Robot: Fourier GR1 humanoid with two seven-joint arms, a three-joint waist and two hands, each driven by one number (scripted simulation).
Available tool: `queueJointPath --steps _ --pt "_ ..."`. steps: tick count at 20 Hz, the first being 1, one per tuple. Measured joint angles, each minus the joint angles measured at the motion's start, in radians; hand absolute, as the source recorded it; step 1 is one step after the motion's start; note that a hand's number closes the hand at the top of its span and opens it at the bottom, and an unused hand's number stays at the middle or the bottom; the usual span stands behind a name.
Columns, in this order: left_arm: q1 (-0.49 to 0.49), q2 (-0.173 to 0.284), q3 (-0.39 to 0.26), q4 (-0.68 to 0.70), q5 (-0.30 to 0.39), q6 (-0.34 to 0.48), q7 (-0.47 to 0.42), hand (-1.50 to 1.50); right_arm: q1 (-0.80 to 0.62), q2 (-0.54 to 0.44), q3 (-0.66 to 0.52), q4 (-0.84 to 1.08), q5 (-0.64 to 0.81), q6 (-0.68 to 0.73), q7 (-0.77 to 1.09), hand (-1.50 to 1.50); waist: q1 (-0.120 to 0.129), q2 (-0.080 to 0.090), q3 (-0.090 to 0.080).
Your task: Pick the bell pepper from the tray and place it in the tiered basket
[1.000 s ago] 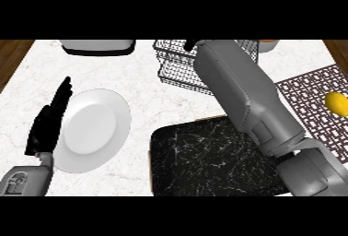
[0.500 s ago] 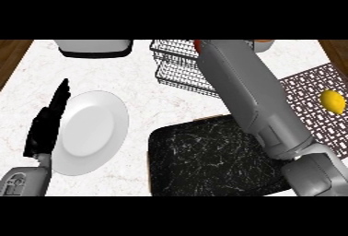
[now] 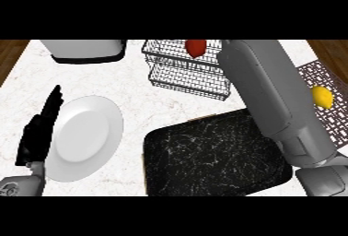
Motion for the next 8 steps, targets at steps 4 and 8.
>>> queueJointPath --steps 4,8 --pt "0.011 0.003 0.014 0.002 -0.001 0.009 0.006 0.0 0.122 -0.025 -0.01 -0.2 -0.026 0.043 0.018 -1.5 -0.025 -0.007 0.0" --pt "0.023 0.014 0.033 0.0 0.006 0.006 0.006 0.0 0.294 -0.048 0.002 -0.436 -0.051 0.071 0.012 -1.5 -0.046 -0.011 0.001"
